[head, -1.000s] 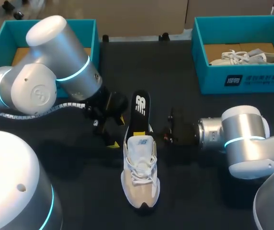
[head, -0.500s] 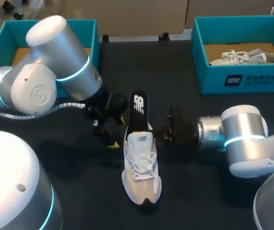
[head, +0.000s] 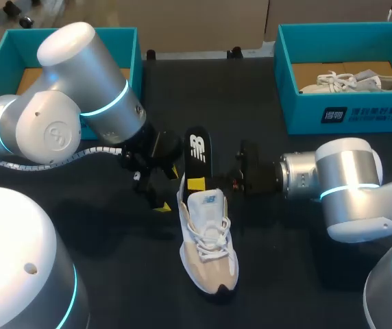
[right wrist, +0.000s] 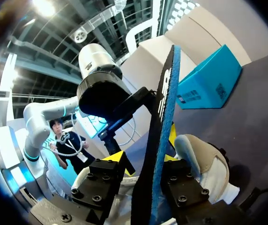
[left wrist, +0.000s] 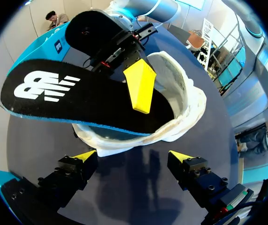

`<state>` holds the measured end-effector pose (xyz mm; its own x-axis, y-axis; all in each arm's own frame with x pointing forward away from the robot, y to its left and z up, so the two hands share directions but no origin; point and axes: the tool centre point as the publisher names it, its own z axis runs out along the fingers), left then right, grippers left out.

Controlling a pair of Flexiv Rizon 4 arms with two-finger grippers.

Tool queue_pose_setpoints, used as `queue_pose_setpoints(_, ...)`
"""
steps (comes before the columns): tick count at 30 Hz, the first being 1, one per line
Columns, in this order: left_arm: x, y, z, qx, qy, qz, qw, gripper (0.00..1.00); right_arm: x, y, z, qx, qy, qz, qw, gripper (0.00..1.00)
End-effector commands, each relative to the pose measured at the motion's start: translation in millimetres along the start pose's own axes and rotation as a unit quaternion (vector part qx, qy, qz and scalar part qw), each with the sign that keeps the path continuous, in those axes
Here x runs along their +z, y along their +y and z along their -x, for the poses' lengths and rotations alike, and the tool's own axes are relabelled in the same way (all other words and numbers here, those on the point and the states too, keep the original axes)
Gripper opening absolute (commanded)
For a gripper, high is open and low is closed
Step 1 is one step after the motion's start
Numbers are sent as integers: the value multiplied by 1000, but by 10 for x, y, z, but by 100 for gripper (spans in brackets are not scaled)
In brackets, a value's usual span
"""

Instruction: Take the shoe out of the shoebox, open the shoe tongue, remove and reinsert the insole, then place the shoe into the shoebox

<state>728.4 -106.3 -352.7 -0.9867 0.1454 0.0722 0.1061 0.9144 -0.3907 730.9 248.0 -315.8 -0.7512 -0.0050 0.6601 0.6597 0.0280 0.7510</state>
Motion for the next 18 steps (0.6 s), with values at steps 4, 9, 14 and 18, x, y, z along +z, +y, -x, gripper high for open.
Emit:
queue_pose_setpoints(4,4,3,0,0,0,0,1000,100,-42,146,18,-9,12,-7,1000,36)
queue_pose_setpoints(9,4,3,0,0,0,0,1000,100,-47,201,85,-6,14,-4,1000,11)
queue_pose_setpoints(14,4,3,0,0,0,0,1000,100,-62,167,134,7,15,-5,1000,0)
queue_pose_setpoints(18,4,3,0,0,0,0,1000,100,-77,77,127,21,14,-6,1000,0)
